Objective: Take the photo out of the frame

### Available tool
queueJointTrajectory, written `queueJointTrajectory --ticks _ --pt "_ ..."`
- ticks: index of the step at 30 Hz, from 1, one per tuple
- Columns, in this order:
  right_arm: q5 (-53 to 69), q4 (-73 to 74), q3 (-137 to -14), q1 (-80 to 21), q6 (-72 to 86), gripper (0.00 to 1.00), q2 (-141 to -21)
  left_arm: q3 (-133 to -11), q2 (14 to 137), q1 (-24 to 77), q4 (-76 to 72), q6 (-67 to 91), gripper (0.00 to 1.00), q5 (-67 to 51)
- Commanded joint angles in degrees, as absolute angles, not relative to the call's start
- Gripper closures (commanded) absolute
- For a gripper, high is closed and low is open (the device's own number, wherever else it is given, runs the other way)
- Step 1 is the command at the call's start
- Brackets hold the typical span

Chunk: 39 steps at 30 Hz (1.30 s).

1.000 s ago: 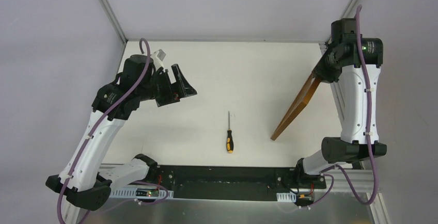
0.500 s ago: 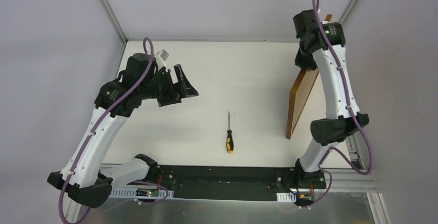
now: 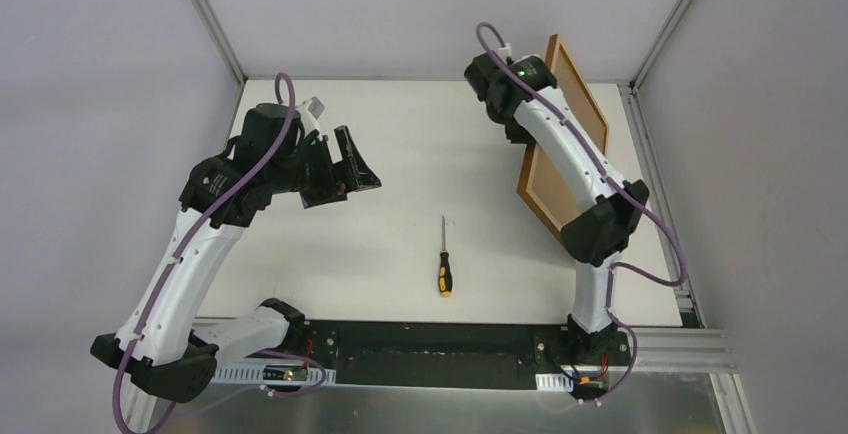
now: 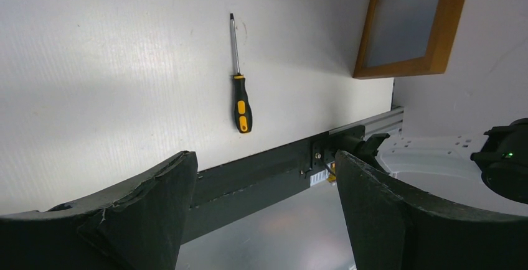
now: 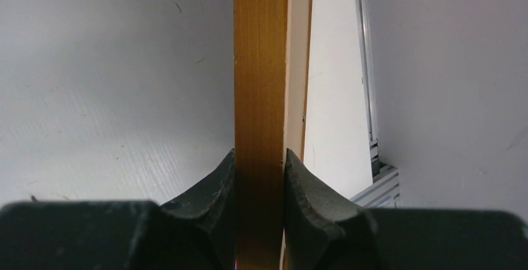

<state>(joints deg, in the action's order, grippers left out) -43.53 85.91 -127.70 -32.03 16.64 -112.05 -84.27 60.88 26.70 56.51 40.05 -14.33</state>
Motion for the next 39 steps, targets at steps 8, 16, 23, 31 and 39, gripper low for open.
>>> queueJointTrajectory --ticks 8,16,23,31,39 --pt "-42.99 67.95 -119.35 -33.86 15.07 1.0 -121.43 -83.97 61.51 27.25 56.78 40.49 0.17 -13.73" --pt "-38.59 59.49 -115.74 -36.32 12.81 1.0 -128.53 -82.56 60.19 27.25 57.04 41.34 0.17 -13.49" --pt "-32.13 57.33 -119.26 -36.5 7.69 0.62 -134.5 -81.27 59.07 27.26 57.72 41.83 0.17 -13.25" --pt "-23.05 61.69 -123.69 -36.71 7.56 0.29 -133.61 -81.16 60.18 27.25 57.76 41.56 0.16 -13.9" --pt "-1.48 57.32 -105.59 -37.79 17.75 0.21 -116.0 -82.0 62.7 27.25 57.71 40.36 0.16 -14.58"
